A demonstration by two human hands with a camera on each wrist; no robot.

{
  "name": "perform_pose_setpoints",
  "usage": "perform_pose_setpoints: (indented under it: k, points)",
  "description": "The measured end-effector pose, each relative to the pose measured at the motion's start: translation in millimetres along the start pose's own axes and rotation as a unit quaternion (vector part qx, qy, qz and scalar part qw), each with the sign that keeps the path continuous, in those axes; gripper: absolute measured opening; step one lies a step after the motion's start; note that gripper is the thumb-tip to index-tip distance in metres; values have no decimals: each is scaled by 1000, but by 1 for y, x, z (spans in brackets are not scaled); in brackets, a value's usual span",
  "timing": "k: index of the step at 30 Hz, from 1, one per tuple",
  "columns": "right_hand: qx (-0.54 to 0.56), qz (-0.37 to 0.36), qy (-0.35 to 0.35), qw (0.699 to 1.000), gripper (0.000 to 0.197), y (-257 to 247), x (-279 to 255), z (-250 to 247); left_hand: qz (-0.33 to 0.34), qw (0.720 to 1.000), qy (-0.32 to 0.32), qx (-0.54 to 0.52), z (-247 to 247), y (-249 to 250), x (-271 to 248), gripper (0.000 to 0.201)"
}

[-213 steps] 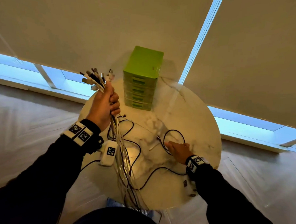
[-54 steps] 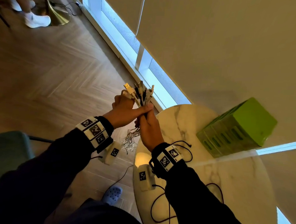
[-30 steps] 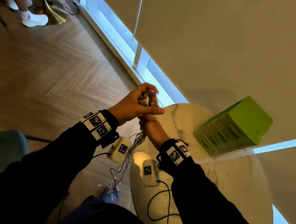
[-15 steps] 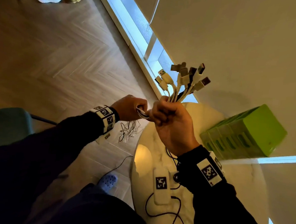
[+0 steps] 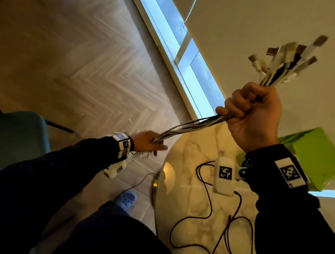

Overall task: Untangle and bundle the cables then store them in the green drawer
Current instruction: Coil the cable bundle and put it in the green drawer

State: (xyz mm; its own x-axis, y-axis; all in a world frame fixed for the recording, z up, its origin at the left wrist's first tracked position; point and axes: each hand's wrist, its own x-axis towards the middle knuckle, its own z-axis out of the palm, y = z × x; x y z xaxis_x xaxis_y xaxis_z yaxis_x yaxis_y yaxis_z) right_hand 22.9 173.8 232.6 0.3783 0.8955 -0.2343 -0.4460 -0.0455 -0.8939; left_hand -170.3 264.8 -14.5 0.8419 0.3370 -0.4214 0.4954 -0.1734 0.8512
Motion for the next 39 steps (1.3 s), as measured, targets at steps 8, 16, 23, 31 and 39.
perform_pose_setpoints:
  k: [8, 16, 23, 31, 39]
  points:
    - [-96, 109, -37, 989, 28, 24, -12, -17, -2, 932, 199, 303, -58, -22, 8, 23]
    - [-89, 86, -2, 992, 29, 38, -6, -30, 48, 986, 13, 162, -23, -12, -29, 102]
    - [-108, 141, -130, 976, 16, 60, -14, -9, 218, 953, -44, -208, -27, 124, -34, 69]
    - [-223, 119, -198, 947, 14, 91, -17, -19, 219, 974, 36, -47, -38, 178, -33, 37]
    - [-590, 49, 28, 805, 47, 159, -3, -49, 198, 977, -37, -75, -31, 196, -37, 37]
